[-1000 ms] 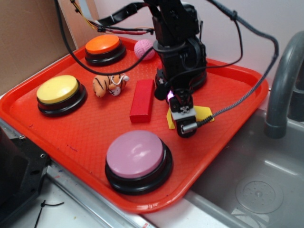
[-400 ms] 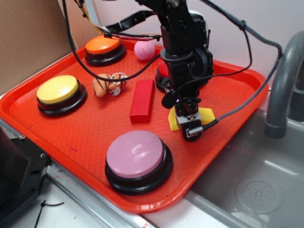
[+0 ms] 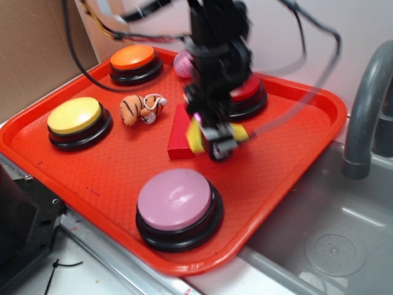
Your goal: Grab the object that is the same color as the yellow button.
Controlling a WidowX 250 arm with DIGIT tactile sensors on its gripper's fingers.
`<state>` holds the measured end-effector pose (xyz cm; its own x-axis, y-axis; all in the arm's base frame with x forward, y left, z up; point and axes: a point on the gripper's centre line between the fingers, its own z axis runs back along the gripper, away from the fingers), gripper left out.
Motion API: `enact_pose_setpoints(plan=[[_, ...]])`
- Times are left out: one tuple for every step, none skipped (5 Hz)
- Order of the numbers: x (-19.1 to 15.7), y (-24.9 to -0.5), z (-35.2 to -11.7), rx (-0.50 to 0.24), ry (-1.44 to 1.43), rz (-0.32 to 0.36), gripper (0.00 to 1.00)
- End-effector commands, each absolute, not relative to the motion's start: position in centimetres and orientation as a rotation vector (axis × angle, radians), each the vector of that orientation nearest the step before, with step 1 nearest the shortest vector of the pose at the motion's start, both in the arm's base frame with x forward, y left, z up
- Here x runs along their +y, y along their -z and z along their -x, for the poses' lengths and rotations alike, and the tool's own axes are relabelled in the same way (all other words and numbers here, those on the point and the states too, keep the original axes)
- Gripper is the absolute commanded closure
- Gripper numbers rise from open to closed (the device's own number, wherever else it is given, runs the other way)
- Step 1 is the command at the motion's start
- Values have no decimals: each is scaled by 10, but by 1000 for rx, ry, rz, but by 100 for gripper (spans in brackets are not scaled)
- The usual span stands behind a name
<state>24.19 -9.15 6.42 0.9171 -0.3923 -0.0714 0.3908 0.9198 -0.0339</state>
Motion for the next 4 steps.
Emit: enact_pose_setpoints(plan=[[-41,-147,-213,-68,137,-23,100],[-24,-160,-196,-104,18,-15,100],[-13,-165,-184,-132,-77,-9,100],[-13,-159,-188,-118,-89,9,100]])
